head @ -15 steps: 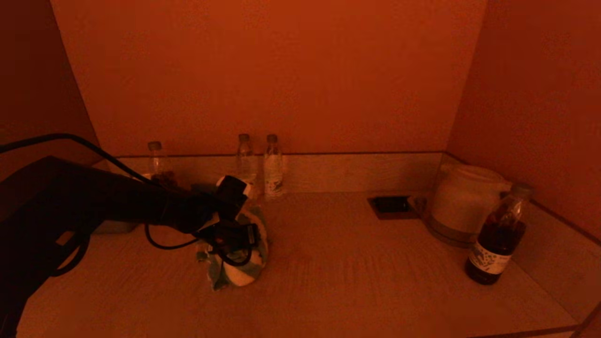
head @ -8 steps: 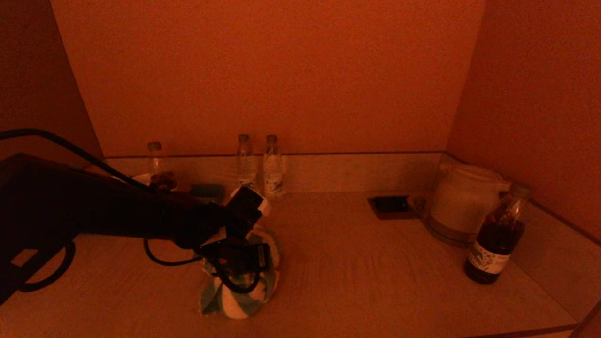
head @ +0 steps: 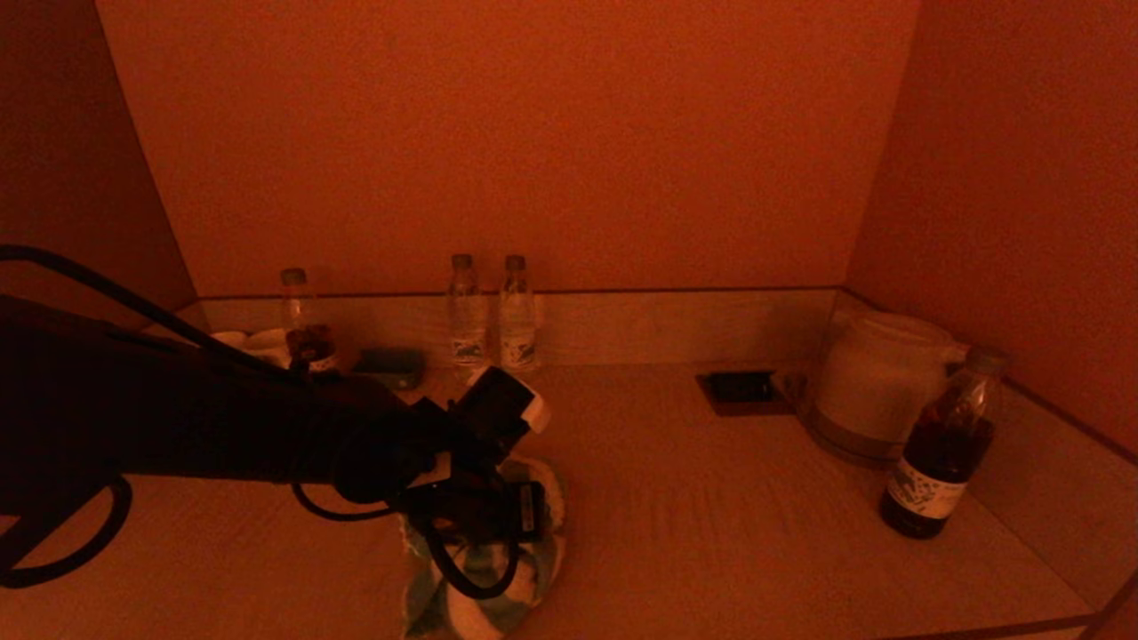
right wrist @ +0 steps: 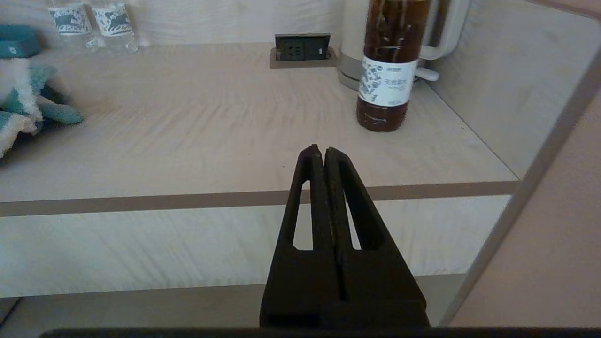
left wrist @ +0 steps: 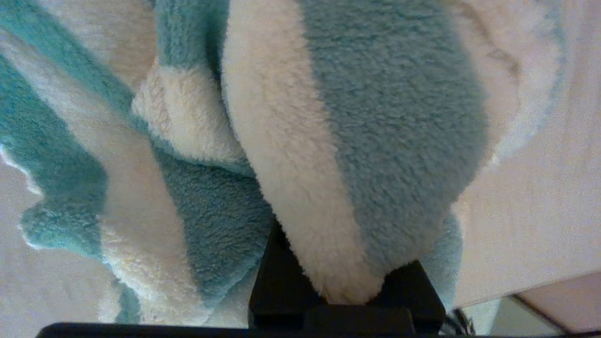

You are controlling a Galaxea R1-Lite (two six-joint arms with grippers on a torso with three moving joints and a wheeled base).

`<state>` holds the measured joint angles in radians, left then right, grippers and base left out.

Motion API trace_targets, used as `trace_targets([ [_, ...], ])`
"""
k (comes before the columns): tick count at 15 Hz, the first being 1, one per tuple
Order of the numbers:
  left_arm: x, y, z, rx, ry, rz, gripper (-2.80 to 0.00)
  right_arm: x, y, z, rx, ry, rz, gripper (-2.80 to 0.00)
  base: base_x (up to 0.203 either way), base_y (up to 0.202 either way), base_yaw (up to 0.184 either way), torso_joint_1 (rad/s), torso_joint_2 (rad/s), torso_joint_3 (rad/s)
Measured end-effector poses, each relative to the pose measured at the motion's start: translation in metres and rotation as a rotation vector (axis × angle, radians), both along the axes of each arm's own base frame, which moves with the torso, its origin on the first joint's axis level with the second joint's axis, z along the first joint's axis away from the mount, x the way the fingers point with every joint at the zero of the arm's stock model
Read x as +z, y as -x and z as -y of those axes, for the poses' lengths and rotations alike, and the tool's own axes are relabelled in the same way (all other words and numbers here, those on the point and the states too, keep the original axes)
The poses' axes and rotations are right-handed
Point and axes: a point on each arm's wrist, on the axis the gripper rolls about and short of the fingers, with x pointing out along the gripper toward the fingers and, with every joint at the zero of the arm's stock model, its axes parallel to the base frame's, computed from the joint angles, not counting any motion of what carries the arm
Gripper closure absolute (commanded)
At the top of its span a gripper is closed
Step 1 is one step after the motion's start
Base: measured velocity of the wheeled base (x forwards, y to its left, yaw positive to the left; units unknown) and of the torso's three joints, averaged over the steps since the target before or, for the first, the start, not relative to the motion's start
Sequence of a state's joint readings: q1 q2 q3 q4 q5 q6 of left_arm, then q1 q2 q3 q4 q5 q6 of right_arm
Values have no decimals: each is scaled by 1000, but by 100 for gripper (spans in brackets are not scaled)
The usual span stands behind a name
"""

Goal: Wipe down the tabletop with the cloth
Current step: Sweep the stains on the table

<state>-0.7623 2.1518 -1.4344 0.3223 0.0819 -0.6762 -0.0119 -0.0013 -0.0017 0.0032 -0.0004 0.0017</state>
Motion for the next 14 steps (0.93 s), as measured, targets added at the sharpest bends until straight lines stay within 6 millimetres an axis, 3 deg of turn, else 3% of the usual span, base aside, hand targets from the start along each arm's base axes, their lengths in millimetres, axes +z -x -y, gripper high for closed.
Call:
trace_targets([
  [8, 13, -27, 43, -111, 150, 58, 0, 0, 0, 0, 0, 0, 0, 0, 0, 0, 0, 0, 0, 0],
  [14, 0, -36, 85, -265, 206, 86, 0, 0, 0, 0, 0, 0, 0, 0, 0, 0, 0, 0, 0, 0],
])
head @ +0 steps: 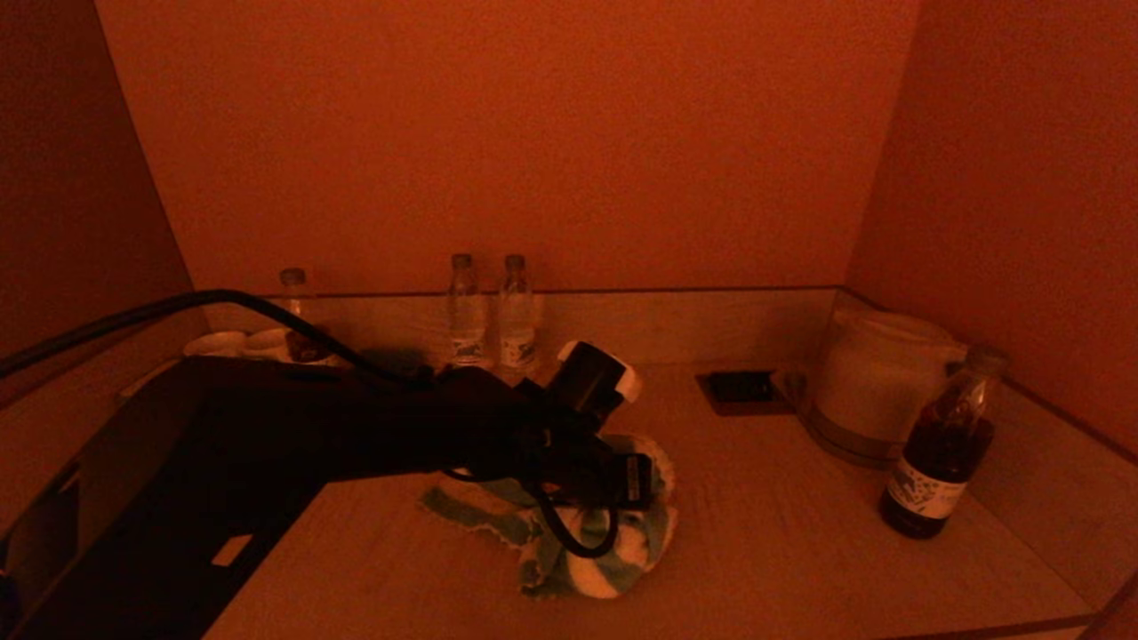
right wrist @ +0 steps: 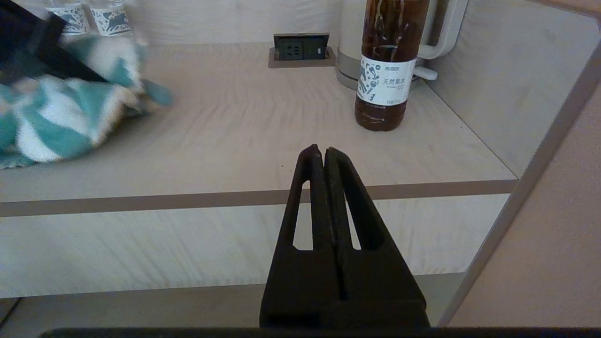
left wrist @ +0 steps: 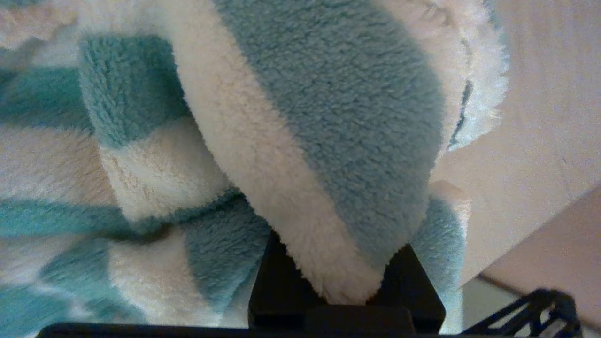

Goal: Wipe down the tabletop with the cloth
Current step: Sweep the stains on the table

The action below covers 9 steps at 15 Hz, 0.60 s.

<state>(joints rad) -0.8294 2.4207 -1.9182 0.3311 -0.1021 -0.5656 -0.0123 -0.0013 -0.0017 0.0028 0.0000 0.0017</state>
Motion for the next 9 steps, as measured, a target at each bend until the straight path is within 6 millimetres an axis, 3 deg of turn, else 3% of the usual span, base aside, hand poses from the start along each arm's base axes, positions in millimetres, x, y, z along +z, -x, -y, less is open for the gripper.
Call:
trace_targets([
  [9, -22, -25, 20, -174, 85, 248, 0, 0, 0, 0, 0, 0, 0, 0, 0, 0, 0, 0, 0, 0],
])
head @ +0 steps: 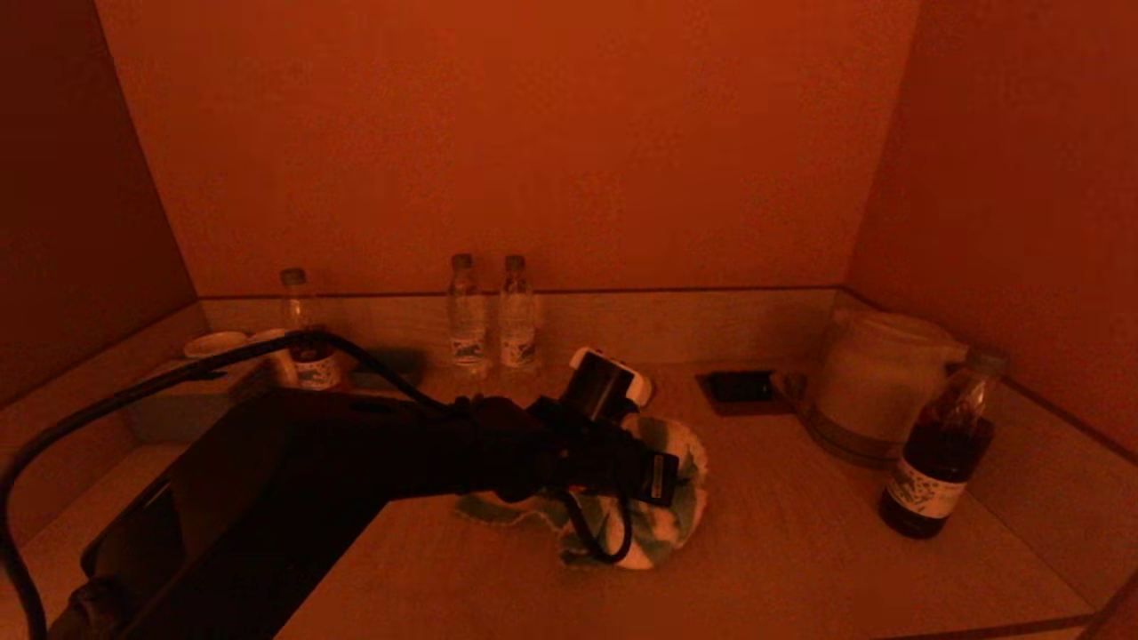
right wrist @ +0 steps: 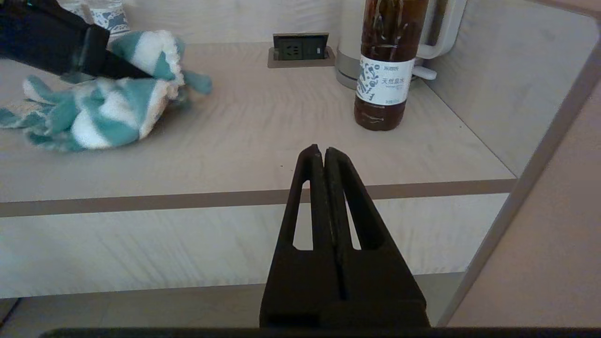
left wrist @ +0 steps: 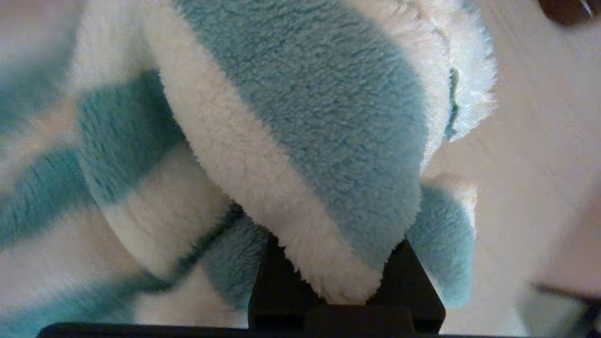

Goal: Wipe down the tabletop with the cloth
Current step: Sweep the stains on the table

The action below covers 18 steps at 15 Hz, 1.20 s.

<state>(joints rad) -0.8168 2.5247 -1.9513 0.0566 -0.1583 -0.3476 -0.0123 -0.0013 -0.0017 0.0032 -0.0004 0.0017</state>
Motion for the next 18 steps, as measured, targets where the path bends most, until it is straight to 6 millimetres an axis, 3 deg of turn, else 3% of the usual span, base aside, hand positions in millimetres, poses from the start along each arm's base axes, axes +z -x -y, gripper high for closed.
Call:
trace_targets([
  [9, -27, -37, -15, 12, -20, 172, 0, 0, 0, 0, 1, 0, 1, 0, 0, 0, 0, 0, 0, 0],
  [15, -50, -66, -42, 137, -141, 260, 0, 0, 0, 0, 2, 0, 0, 0, 0, 0, 0, 0, 0, 0],
  [17, -52, -69, -46, 159, -152, 266, 0, 0, 0, 0, -1, 0, 0, 0, 0, 0, 0, 0, 0, 0],
  [18, -51, -78, -57, 214, -168, 279, 0, 0, 0, 0, 1, 0, 0, 0, 0, 0, 0, 0, 0, 0],
])
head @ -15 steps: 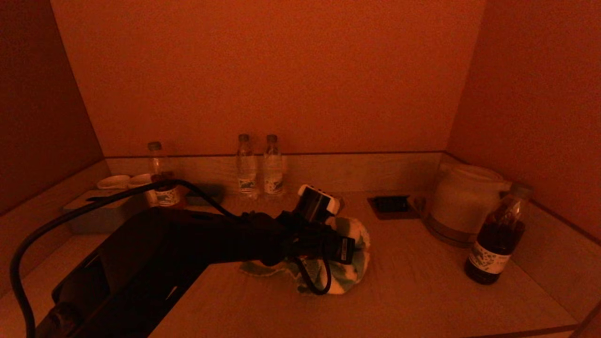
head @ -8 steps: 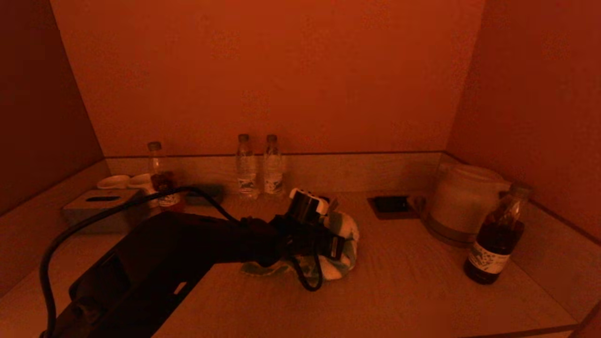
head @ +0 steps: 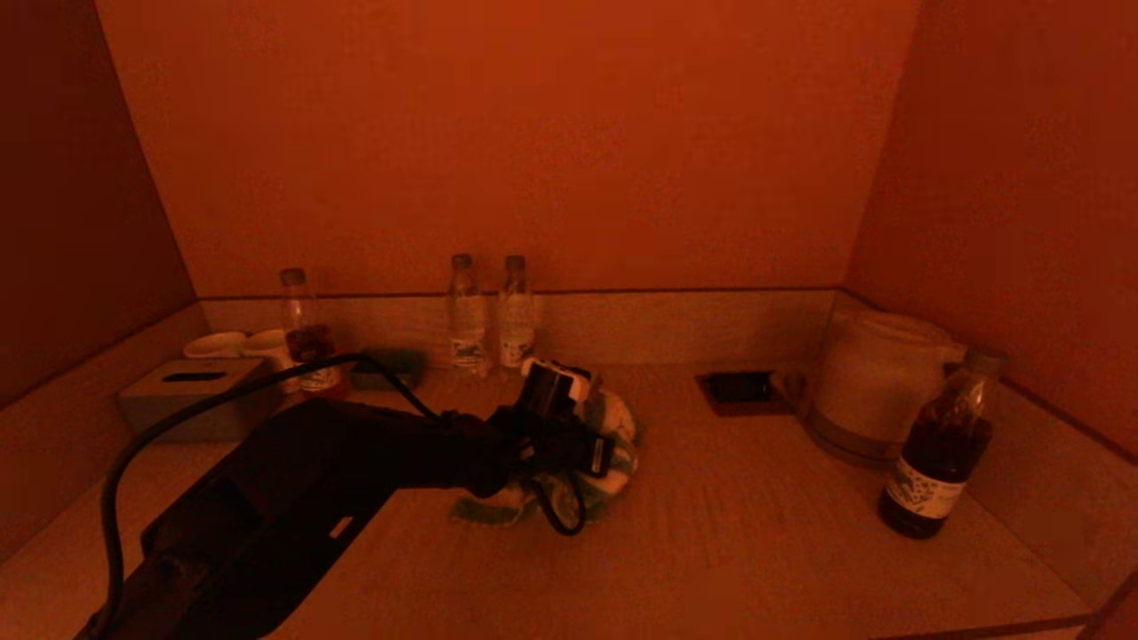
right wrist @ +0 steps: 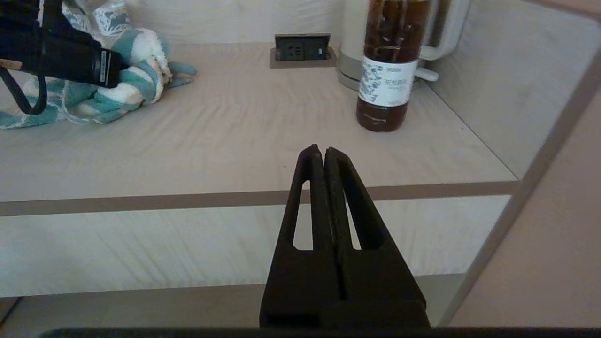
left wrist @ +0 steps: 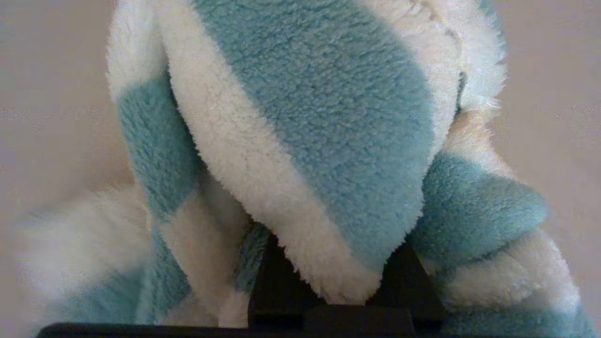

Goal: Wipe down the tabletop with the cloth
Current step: Sweep the stains on the table

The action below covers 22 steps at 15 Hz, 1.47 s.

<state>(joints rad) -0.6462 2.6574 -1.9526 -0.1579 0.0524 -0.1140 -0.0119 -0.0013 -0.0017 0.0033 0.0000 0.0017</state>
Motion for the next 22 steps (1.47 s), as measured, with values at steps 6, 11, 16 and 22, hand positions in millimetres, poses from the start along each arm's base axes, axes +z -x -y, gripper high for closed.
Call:
trace_targets([
  [6, 26, -35, -79, 360, -78, 87, 0, 0, 0, 0, 0, 0, 2, 0, 0, 0, 0, 0, 0, 0],
  [11, 44, -31, -114, 422, -75, 121, 0, 0, 0, 0, 1, 0, 1, 0, 0, 0, 0, 0, 0, 0],
  [16, 33, -10, -146, 467, -143, 55, 0, 0, 0, 0, 0, 0, 1, 0, 0, 0, 0, 0, 0, 0],
  [22, 8, 54, -175, 511, -208, -103, 0, 0, 0, 0, 0, 0, 0, 0, 0, 0, 0, 0, 0, 0],
])
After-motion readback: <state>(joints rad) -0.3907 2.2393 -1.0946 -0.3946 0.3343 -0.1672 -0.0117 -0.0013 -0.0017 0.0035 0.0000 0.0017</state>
